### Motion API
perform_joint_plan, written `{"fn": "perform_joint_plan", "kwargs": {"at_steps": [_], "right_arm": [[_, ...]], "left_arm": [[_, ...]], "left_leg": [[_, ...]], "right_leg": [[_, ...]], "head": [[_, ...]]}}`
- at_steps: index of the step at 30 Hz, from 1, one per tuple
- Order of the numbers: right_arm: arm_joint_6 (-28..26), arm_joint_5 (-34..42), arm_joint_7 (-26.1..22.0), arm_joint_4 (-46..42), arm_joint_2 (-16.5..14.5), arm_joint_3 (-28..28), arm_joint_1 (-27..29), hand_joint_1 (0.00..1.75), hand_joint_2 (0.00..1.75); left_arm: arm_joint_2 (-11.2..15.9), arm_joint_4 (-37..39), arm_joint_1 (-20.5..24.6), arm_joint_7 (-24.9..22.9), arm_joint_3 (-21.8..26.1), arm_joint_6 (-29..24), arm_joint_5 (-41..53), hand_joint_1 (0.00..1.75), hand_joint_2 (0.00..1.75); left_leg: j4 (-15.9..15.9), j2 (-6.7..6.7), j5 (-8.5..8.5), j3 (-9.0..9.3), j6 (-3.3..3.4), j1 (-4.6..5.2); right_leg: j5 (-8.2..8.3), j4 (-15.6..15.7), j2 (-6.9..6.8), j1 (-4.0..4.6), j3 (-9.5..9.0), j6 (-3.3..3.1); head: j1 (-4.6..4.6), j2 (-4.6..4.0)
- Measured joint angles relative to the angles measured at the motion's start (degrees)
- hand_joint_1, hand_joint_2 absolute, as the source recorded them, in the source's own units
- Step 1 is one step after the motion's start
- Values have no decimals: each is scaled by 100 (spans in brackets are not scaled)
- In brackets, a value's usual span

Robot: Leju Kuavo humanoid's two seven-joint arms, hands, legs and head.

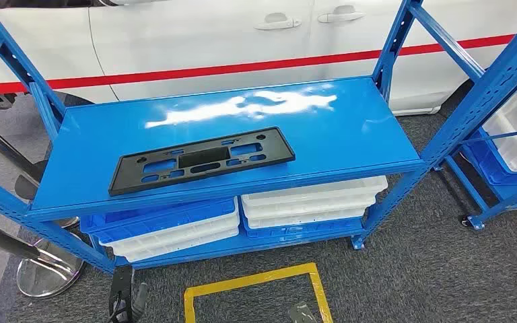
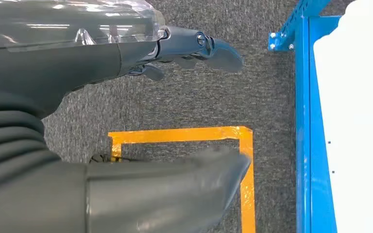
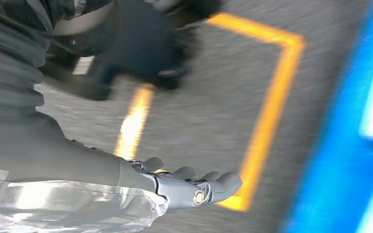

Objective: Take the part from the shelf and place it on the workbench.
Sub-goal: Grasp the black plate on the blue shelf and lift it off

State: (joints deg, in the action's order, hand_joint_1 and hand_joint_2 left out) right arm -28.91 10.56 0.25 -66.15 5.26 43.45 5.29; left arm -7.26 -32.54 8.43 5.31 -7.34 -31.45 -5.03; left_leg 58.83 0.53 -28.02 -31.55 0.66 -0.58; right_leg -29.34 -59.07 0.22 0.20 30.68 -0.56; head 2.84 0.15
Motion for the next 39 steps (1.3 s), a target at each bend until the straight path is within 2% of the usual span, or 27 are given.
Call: {"fn": "perform_joint_plan", "kwargs": {"at_steps": [9,12,15,16,17,19,20,21,22,23,24,25,26,29,31,32,34,35,36,37,39], "right_arm": [[514,-492,-432,-1493,1,-20,-627,0,175],[699,-693,-576,-2031,-8,-22,-887,0,175],[871,-901,-702,-2546,-30,-23,-1144,0,175],[929,-972,-743,-2712,-36,-24,-1231,0,175],[985,-1043,-782,-2868,-38,-24,-1313,0,175],[1106,-1189,-861,-3176,-39,-24,-1470,0,175],[1173,-1262,-899,-3326,-39,-24,-1544,0,175],[1249,-1327,-938,-3470,-38,-24,-1619,0,175],[1336,-1377,-971,-3610,-38,-24,-1698,0,175],[1436,-1409,-992,-3735,-36,-24,-1781,0,175],[1547,-1421,-996,-3828,-25,-24,-1863,0,175],[1677,-1423,-971,-3897,-10,-24,-1940,0,175],[1803,-1433,-923,-3938,6,-23,-2000,0,175],[2070,-1633,-719,-3980,62,-20,-2122,0,175],[2130,-1944,-612,-3976,76,-20,-2216,0,175],[2140,-2130,-567,-3967,75,-19,-2272,0,175],[2132,-2510,-495,-3917,66,-17,-2381,0,175],[2119,-2688,-465,-3878,61,-16,-2423,0,175],[2093,-2855,-444,-3837,56,-16,-2453,0,175],[2059,-3003,-428,-3802,54,-18,-2469,0,175],[1971,-3240,-412,-3755,56,-36,-2475,0,175]], "left_arm": [[26,-131,-59,-27,-408,92,64,0,0],[59,-187,-80,-68,-554,142,120,0,0],[78,-254,-93,-104,-692,213,189,0,0],[84,-276,-96,-114,-738,240,212,0,0],[90,-294,-100,-122,-788,269,236,0,0],[104,-314,-112,-147,-891,333,284,0,0],[109,-318,-125,-159,-947,371,310,0,0],[114,-319,-137,-167,-999,413,341,0,0],[120,-319,-144,-165,-1052,463,380,0,0],[126,-319,-148,-148,-1102,514,426,0,0],[139,-319,-147,-118,-1146,564,478,0,0],[150,-319,-143,-71,-1192,615,543,0,0],[161,-319,-139,-16,-1234,658,614,0,0],[181,-318,-135,170,-1331,754,851,0,0],[196,-317,-117,292,-1375,805,1001,0,0],[201,-317,-103,350,-1391,831,1069,0,0],[208,-318,-100,454,-1403,885,1193,0,0],[223,-318,-134,503,-1403,908,1242,0,0],[252,-319,-193,565,-1399,929,1281,0,0],[291,-319,-274,643,-1383,945,1303,0,0],[388,-319,-446,856,-1303,966,1303,0,0]], "left_leg": [[1,1,0,-3,0,2],[24,4,-1,-17,57,24],[-172,-9,103,57,161,-5],[-260,-17,148,95,190,-28],[-316,-25,178,122,207,-50],[-338,-25,184,129,211,-55],[-333,-23,174,131,199,-61],[-321,-19,158,137,178,-73],[-296,-13,132,148,145,-96],[-254,-5,91,160,100,-122],[-204,4,41,154,42,-140],[-138,13,-4,135,-16,-145],[-90,19,-36,110,-69,-141],[-65,22,-58,70,-168,-141],[134,0,-189,-21,-195,-152],[406,-12,-329,-157,-202,-150],[1201,-24,-640,-574,-195,-134],[1511,-24,-709,-756,-181,-122],[1633,-23,-670,-849,-153,-107],[1524,-23,-523,-831,-111,-88],[814,-24,-88,-547,18,-26]], "right_leg": [[1,0,-3,-2,2,0],[26,31,-5,-33,4,45],[2,15,-7,-37,7,105],[-90,-133,-7,-37,75,119],[-234,-408,-8,-49,211,133],[-524,-1127,-7,-95,616,184],[-561,-1377,-9,-126,779,217],[-484,-1438,-11,-158,856,251],[-286,-1262,-15,-189,816,286],[-24,-912,-18,-224,691,325],[159,-568,-14,-239,553,364],[275,-293,-6,-246,447,355],[301,-153,2,-240,406,327],[249,-148,11,-208,446,156],[245,-137,-2,-208,433,69],[244,-128,-12,-205,425,37],[233,-127,-35,-168,419,-4],[226,-127,-40,-144,414,-21],[218,-128,-40,-119,403,-38],[208,-128,-31,-94,384,-53],[185,-123,-10,-60,334,-69]], "head": [[2,0],[0,0],[1,0],[1,0],[1,0],[1,0],[1,0],[0,0],[0,0],[1,0],[2,0],[-2,0],[-4,0],[-13,0],[-14,0],[-15,0],[-14,0],[-14,0],[-14,0],[-14,0],[-12,0]]}}
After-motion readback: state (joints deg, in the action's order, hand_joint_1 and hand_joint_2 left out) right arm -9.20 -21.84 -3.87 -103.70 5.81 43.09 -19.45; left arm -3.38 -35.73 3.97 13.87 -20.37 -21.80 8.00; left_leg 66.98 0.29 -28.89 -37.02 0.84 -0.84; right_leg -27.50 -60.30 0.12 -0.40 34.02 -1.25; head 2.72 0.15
